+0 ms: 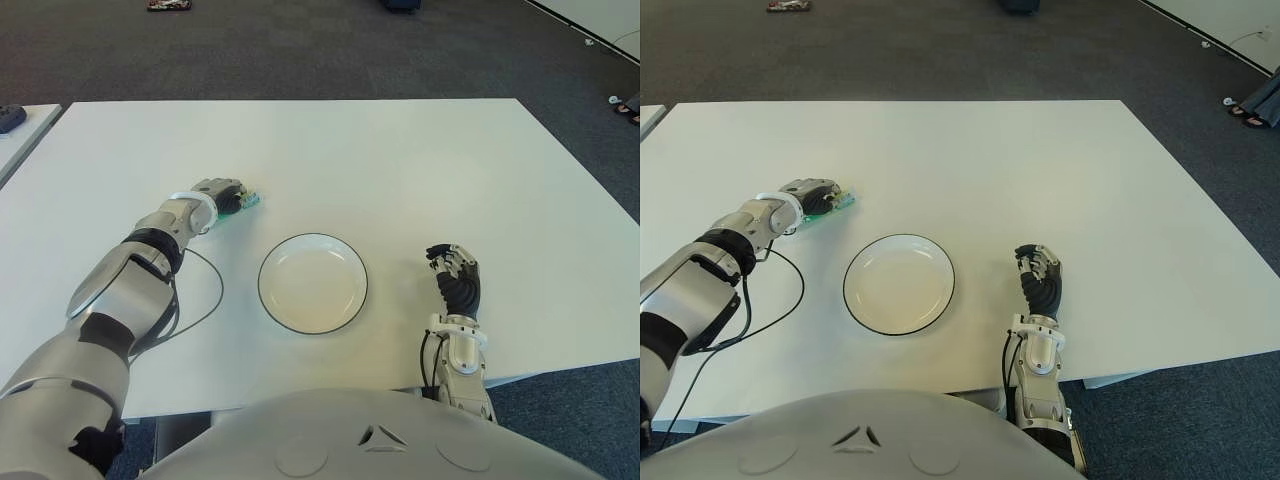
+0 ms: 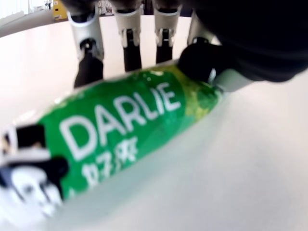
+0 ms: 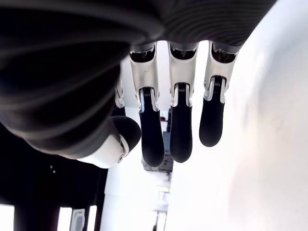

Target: Put the toothpaste on the table into the plate.

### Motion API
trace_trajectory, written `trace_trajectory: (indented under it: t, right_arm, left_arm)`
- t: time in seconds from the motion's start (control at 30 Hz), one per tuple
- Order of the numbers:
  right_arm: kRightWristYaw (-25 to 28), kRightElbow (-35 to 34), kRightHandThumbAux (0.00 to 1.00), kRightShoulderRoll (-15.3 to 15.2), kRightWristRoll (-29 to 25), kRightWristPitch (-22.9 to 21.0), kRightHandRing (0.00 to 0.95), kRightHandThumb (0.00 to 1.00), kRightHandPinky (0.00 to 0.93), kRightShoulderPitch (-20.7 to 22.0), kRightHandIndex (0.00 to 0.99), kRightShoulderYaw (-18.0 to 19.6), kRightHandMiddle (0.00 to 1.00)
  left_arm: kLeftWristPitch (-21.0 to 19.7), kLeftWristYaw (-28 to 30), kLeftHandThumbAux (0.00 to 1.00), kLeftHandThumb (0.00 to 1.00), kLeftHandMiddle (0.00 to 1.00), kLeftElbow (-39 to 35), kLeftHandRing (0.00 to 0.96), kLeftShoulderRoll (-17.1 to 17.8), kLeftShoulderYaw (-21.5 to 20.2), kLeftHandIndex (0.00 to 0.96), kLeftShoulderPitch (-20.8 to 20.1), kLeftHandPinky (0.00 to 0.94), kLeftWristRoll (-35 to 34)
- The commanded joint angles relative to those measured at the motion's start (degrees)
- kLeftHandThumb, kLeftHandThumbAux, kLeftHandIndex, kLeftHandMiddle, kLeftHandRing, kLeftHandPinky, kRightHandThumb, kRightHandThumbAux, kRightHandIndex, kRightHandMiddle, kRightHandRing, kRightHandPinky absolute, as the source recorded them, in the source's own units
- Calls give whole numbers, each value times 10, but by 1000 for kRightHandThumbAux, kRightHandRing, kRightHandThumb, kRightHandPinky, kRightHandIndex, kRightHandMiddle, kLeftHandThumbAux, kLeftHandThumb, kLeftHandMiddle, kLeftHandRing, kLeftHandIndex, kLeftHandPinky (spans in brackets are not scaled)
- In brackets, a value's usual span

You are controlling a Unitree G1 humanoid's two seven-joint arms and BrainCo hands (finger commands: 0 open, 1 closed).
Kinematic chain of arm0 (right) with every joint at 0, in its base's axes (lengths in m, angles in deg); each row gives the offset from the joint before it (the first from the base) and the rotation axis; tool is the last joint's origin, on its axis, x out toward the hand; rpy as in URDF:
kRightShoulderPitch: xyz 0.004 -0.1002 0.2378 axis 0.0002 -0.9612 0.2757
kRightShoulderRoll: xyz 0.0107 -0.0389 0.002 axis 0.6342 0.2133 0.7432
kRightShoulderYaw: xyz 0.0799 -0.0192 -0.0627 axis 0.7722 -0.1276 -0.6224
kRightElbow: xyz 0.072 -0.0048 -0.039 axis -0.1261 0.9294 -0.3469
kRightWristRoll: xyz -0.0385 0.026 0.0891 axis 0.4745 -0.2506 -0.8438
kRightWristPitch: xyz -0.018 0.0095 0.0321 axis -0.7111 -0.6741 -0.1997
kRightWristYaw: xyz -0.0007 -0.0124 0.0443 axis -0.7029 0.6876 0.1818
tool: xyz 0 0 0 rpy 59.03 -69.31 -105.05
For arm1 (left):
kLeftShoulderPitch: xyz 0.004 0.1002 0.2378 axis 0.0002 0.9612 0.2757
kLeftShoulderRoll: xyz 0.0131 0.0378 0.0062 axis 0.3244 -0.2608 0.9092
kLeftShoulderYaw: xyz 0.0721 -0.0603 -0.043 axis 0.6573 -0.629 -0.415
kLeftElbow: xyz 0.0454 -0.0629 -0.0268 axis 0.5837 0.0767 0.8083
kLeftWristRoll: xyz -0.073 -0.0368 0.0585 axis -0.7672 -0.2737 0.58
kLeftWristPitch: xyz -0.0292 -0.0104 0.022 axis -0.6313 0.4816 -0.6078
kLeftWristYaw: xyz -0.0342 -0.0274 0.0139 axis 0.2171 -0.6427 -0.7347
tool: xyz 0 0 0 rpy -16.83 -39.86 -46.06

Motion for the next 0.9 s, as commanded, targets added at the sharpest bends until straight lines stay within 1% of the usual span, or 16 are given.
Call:
trace_trajectory:
  t: [0.03, 0.17, 0.33, 0.4, 0.47, 0.57, 0.7, 0.9]
  right_arm:
    - [2, -1, 734, -1, 0, -12, 428, 706, 430, 8, 427, 0, 463]
    - [1, 2, 734, -1, -2, -8, 430, 706, 432, 10, 427, 1, 462]
    - [2, 6, 734, -2, -3, -4, 431, 705, 438, 12, 427, 2, 461]
    - [2, 7, 734, -3, -2, -2, 431, 705, 442, 14, 427, 2, 461]
    - [2, 5, 734, -3, -1, -1, 432, 705, 451, 16, 427, 1, 460]
    - [2, 2, 734, -3, -1, -2, 434, 705, 467, 17, 427, 1, 461]
    - [5, 0, 734, -3, -2, 2, 439, 704, 475, 17, 427, -1, 464]
    - [8, -3, 734, -2, -5, -3, 442, 704, 482, 19, 427, -1, 466]
  left_arm:
    - [-22, 18, 616, 837, 622, 31, 716, -12, 21, 424, 64, 733, 24]
    - [-22, 8, 651, 850, 593, 31, 721, -12, 25, 407, 64, 740, 26]
    - [-23, -4, 660, 854, 590, 31, 730, -13, 29, 405, 65, 727, 29]
    - [-23, -27, 661, 855, 589, 31, 730, -14, 30, 405, 70, 717, 31]
    - [-22, -50, 663, 855, 572, 30, 737, -15, 30, 403, 73, 729, 33]
    - [-20, -70, 665, 854, 548, 31, 755, -16, 29, 401, 75, 760, 33]
    - [-18, -86, 668, 852, 536, 29, 786, -21, 19, 398, 72, 792, 24]
    - [-8, -93, 669, 852, 535, 23, 819, -18, -7, 395, 65, 814, 1]
